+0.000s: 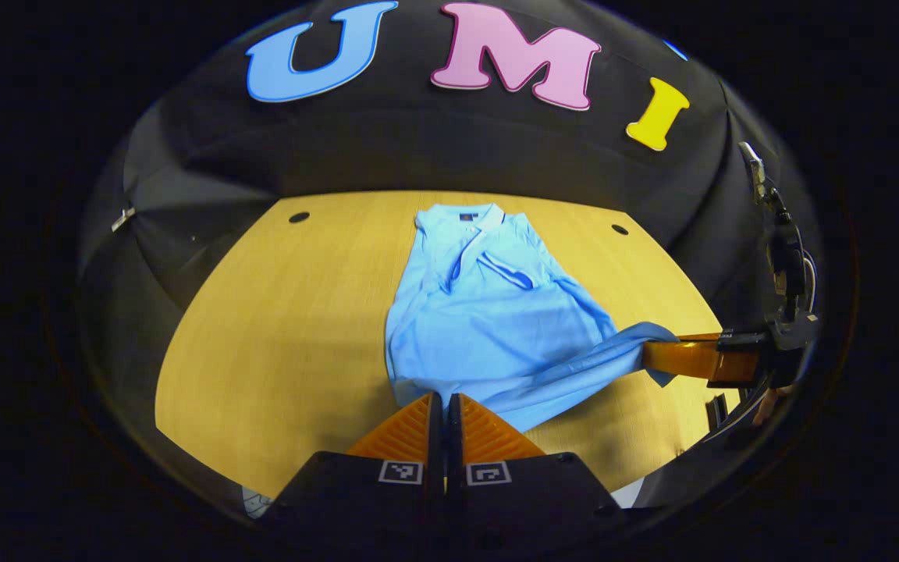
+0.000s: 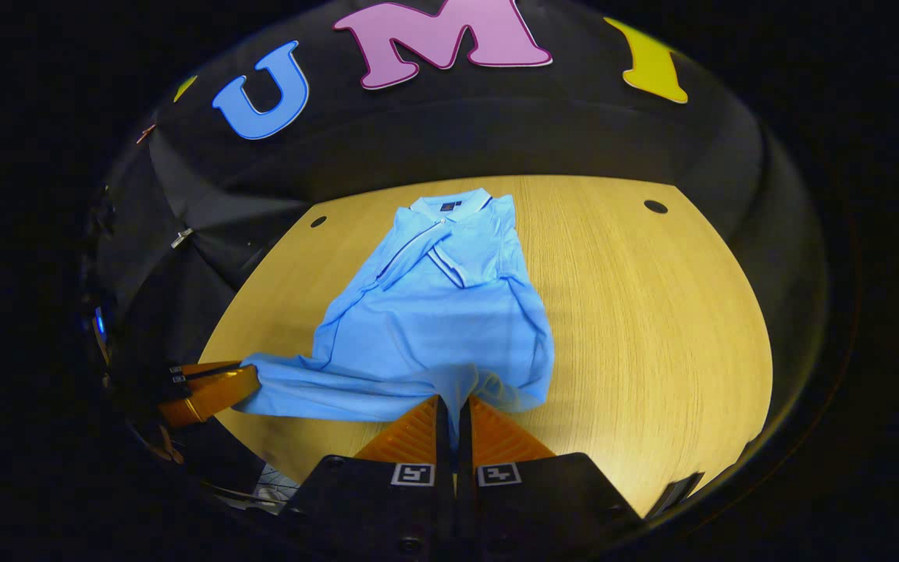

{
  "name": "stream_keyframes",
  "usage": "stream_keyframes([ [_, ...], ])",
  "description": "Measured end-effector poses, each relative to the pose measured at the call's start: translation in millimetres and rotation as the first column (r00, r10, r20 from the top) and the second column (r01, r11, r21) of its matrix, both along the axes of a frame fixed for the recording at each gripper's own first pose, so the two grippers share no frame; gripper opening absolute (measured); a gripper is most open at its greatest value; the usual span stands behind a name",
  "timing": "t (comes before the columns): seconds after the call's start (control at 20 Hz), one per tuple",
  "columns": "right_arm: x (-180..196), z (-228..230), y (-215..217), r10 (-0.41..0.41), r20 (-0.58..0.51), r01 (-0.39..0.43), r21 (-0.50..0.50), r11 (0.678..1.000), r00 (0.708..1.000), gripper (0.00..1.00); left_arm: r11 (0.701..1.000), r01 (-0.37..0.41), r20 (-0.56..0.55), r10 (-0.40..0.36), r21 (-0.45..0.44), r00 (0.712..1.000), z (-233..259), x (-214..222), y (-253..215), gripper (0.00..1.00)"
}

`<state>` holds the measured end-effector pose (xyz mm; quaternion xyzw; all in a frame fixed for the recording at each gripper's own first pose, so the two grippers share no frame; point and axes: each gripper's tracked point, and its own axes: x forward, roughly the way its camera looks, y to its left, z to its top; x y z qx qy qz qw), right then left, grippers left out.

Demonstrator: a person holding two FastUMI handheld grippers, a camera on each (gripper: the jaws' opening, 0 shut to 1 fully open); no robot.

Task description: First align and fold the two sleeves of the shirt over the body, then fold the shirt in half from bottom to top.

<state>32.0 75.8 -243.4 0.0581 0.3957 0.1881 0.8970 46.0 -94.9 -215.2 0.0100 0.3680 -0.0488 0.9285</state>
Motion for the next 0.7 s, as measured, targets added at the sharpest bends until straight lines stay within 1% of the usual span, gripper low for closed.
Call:
stream_keyframes([
  [0.15, 37, 20, 2, -0.005, 0.035, 0.004, 0.025, 1.000, 0.999, 0.05, 0.999, 0.029, 0.054, -0.030, 0.021, 0.998, 26, 38, -6, 0.06],
  [0.2, 52, 27, 3, -0.008, 0.050, 0.006, 0.031, 0.999, 0.999, 0.05, 0.999, 0.036, 0.068, -0.038, 0.022, 0.997, 33, 51, -8, 0.11],
  [0.3, 82, 39, 6, -0.012, 0.082, 0.009, 0.036, 0.999, 0.997, 0.05, 0.999, 0.044, 0.095, -0.046, 0.024, 0.994, 47, 78, -12, 0.11],
  [0.35, 96, 45, 8, -0.011, 0.095, 0.007, 0.042, 0.999, 0.995, 0.05, 0.999, 0.043, 0.107, -0.045, 0.023, 0.993, 53, 92, -14, 0.06],
  [0.5, 138, 58, 20, -0.007, 0.125, 0.000, 0.055, 0.999, 0.992, 0.05, 1.000, 0.029, 0.125, -0.029, 0.000, 0.992, 63, 134, -15, 0.06],
  [0.6, 163, 64, 26, -0.003, 0.150, -0.005, 0.055, 0.998, 0.989, 0.05, 0.999, 0.025, 0.142, -0.029, 0.030, 0.989, 65, 161, -8, 0.06],
  [0.65, 178, 65, 26, -0.005, 0.168, -0.001, 0.039, 0.999, 0.986, 0.05, 0.999, 0.019, 0.146, -0.025, 0.042, 0.989, 62, 178, -3, 0.06],
  [0.7, 193, 65, 27, -0.008, 0.177, 0.003, 0.032, 0.999, 0.984, 0.05, 1.000, 0.011, 0.144, -0.015, 0.028, 0.989, 61, 193, -3, 0.06],
])
